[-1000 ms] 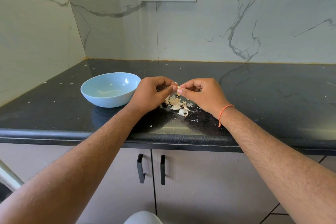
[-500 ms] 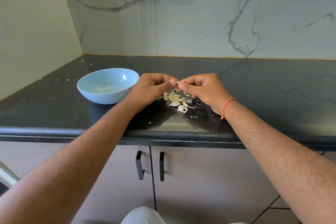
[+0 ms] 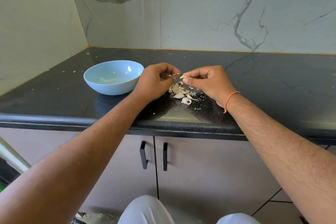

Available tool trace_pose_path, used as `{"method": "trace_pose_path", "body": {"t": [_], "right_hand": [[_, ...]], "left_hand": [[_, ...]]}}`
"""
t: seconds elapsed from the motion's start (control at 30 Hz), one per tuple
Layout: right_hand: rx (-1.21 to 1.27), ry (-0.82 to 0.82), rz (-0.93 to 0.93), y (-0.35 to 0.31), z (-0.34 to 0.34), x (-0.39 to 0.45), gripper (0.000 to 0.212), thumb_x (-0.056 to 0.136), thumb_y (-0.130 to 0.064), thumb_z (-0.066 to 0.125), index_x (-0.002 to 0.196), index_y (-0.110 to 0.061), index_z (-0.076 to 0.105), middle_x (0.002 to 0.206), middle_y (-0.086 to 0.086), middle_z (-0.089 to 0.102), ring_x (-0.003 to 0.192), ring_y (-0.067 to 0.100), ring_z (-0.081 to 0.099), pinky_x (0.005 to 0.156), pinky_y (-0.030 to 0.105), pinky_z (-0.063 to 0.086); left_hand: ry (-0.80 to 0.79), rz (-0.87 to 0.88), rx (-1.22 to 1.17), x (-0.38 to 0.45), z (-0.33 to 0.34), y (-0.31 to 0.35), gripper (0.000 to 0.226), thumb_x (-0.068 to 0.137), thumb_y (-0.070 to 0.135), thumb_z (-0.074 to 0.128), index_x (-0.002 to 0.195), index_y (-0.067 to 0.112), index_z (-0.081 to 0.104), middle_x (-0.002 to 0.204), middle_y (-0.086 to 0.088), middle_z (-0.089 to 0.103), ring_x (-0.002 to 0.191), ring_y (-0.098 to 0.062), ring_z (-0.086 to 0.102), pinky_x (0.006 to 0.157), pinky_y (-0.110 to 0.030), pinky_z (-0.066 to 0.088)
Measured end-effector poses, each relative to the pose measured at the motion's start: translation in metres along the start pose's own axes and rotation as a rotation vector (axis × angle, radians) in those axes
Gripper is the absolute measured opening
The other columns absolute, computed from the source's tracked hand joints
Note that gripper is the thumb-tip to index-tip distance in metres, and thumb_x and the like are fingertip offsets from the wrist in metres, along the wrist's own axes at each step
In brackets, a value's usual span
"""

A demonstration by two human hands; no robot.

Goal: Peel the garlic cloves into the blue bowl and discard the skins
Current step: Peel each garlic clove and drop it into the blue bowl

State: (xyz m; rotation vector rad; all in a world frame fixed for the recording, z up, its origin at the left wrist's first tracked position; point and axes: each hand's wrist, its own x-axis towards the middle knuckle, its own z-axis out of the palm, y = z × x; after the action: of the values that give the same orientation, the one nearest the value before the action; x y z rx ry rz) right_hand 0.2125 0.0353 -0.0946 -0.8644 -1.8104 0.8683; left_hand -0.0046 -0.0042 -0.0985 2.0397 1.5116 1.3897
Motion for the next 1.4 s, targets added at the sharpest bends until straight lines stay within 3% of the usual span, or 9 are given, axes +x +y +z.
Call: {"method": "trace_pose_path", "body": {"t": [0.13,0.3,0.5,0.63,0.73,0.77,0.9,1.2,1.4], "right_hand": [[-0.093,0.066,-0.049,0.000,0.000,0.000,0.015,0.083,-0.019,0.088,0.097,-0.020,0.084,0.084,-0.006,0.080,0.073,0.004,0.069,0.070,0.020,0.057],[-0.148,0.087,-0.083,-0.002,0.001,-0.002,0.013,0.083,-0.022,0.088,0.095,-0.023,0.084,0.083,-0.009,0.080,0.076,0.005,0.074,0.076,0.023,0.061],[-0.144,0.090,-0.120,-0.005,0.001,-0.003,0.012,0.083,-0.027,0.088,0.093,-0.025,0.084,0.084,-0.010,0.079,0.077,0.007,0.073,0.076,0.025,0.061],[-0.152,0.139,-0.122,-0.008,0.001,-0.003,0.006,0.083,-0.026,0.087,0.087,-0.025,0.082,0.082,-0.010,0.078,0.077,0.008,0.072,0.076,0.026,0.061],[-0.178,0.162,-0.116,-0.008,0.001,-0.004,0.005,0.083,-0.021,0.085,0.083,-0.023,0.081,0.078,-0.010,0.077,0.074,0.006,0.072,0.073,0.023,0.060],[-0.189,0.171,-0.117,-0.009,0.001,-0.004,0.005,0.082,-0.020,0.085,0.083,-0.023,0.080,0.077,-0.009,0.077,0.073,0.006,0.072,0.072,0.022,0.060],[-0.290,0.182,-0.158,-0.010,0.003,-0.007,0.006,0.080,-0.022,0.084,0.082,-0.024,0.080,0.073,-0.011,0.075,0.067,0.003,0.072,0.068,0.019,0.060],[-0.384,0.156,-0.267,-0.012,0.005,-0.010,0.010,0.080,-0.023,0.087,0.089,-0.022,0.082,0.068,-0.017,0.071,0.064,0.001,0.069,0.062,0.016,0.057],[-0.385,0.139,-0.303,-0.012,0.005,-0.009,0.012,0.081,-0.017,0.087,0.092,-0.021,0.084,0.072,-0.019,0.071,0.064,0.004,0.068,0.065,0.016,0.058]], "left_hand": [[-0.002,0.055,0.087,-0.004,-0.001,0.004,0.015,0.092,0.025,0.080,0.105,0.031,0.083,0.086,0.025,0.075,0.084,0.005,0.069,0.075,-0.014,0.051],[0.025,0.097,0.109,-0.005,0.000,0.010,0.014,0.093,0.035,0.080,0.104,0.027,0.084,0.088,0.023,0.075,0.083,0.006,0.070,0.071,-0.005,0.046],[0.030,0.089,0.174,-0.006,0.001,0.009,0.008,0.089,0.038,0.084,0.090,0.031,0.081,0.084,0.020,0.075,0.082,0.002,0.070,0.070,-0.009,0.048],[0.058,0.047,0.226,-0.004,0.000,0.009,0.013,0.092,0.014,0.075,0.095,0.025,0.080,0.092,0.019,0.072,0.082,0.007,0.066,0.075,-0.013,0.052],[0.044,0.033,0.253,-0.004,0.000,0.009,0.036,0.095,-0.003,0.058,0.108,0.020,0.083,0.078,0.020,0.065,0.057,0.008,0.057,0.058,-0.003,0.040],[0.036,0.032,0.245,-0.005,0.000,0.009,0.036,0.096,-0.001,0.058,0.111,0.021,0.082,0.077,0.019,0.068,0.055,0.006,0.057,0.058,-0.003,0.039],[0.026,0.063,0.163,-0.006,0.001,0.013,0.017,0.094,0.031,0.075,0.110,0.029,0.083,0.097,0.021,0.078,0.090,0.013,0.068,0.079,-0.007,0.047],[-0.036,0.073,0.022,-0.005,0.002,0.011,0.016,0.093,0.037,0.080,0.100,0.022,0.085,0.086,0.016,0.079,0.075,0.005,0.071,0.071,-0.018,0.053],[-0.032,0.045,-0.017,-0.003,0.001,0.008,0.015,0.093,0.034,0.081,0.100,0.021,0.084,0.087,0.013,0.080,0.081,-0.005,0.075,0.077,-0.028,0.061]]}}
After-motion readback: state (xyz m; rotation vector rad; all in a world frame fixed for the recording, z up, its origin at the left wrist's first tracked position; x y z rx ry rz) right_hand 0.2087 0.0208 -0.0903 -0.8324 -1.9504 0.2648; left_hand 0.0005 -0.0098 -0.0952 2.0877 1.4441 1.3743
